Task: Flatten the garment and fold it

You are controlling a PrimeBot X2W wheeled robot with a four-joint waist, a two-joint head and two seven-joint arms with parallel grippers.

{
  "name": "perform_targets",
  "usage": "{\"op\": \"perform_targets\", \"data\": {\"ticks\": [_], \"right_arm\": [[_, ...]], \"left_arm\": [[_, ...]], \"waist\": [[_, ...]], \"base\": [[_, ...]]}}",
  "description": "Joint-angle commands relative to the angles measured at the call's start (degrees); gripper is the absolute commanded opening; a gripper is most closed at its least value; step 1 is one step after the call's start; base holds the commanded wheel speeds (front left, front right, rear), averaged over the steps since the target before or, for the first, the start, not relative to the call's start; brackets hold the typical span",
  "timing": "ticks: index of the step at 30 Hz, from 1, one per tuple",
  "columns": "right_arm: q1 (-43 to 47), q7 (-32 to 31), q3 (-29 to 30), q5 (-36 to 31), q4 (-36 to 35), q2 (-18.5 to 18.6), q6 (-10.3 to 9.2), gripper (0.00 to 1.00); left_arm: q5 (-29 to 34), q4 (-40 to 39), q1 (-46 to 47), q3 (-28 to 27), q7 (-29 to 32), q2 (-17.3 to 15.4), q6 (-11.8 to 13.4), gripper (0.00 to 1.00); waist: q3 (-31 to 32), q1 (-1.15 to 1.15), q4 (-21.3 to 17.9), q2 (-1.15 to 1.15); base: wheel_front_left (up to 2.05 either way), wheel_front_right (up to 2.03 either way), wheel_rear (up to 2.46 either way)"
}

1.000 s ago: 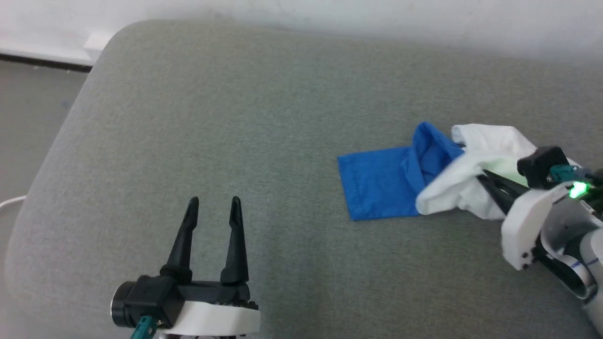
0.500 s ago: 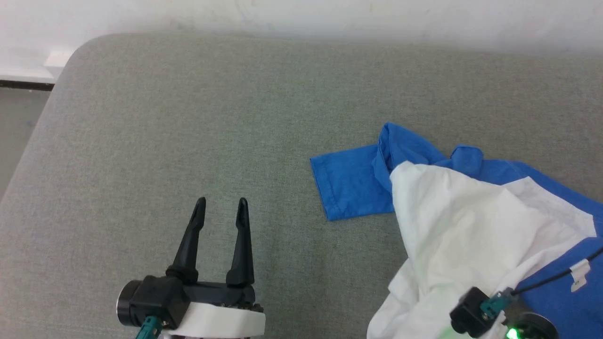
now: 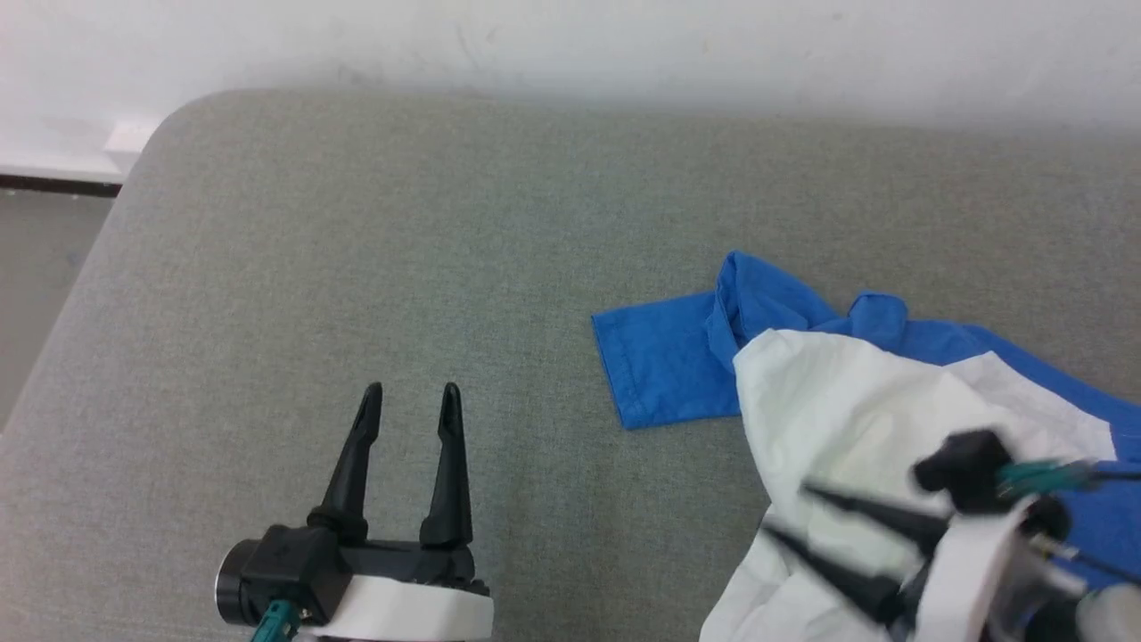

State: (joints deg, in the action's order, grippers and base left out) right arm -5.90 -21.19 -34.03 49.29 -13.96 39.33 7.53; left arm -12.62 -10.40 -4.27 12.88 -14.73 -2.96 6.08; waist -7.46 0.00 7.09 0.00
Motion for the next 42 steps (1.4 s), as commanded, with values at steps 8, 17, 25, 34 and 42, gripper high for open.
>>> {"op": "perform_targets", "data": {"ticks": [8,17,25,34,42], "right_arm": [[9.60,17.83,32.99,-19.53,0.61,-17.24,-0.04,1.00],[18.44,22.54,46.25,-34.20,-4.78,-35.11,-0.04,1.00],[16.18,22.03,45.70,-34.06,-6.49,-36.09,-0.04,1.00],[12.67,21.05,44.18,-31.60,-6.07,-33.74,-0.04,1.00],[11.90,20.71,44.14,-30.16,-5.29,-32.61,-0.04,1.00]], "left_arm": [[0.44,-0.89,-1.95,-1.26,-0.27,0.08,-1.02,1.00],[1.67,-0.37,-0.94,-0.26,-0.27,-0.18,-2.02,1.00],[5.05,8.51,16.41,6.45,15.77,-1.33,-6.95,1.00],[8.79,28.35,35.23,13.26,36.86,-0.82,-10.22,1.00],[8.48,39.27,39.34,17.01,49.34,-0.84,-11.97,1.00]], "waist": [[1.97,0.00,-1.56,0.00],[-0.05,0.00,-5.51,0.00],[-4.73,0.00,-7.07,0.00],[-10.40,0.00,-8.61,0.00],[-11.98,0.00,-9.88,0.00]], "base": [[0.00,0.00,0.00],[0.00,0.00,0.00],[0.00,0.00,0.00],[0.00,0.00,0.00],[0.00,0.00,0.00]]}}
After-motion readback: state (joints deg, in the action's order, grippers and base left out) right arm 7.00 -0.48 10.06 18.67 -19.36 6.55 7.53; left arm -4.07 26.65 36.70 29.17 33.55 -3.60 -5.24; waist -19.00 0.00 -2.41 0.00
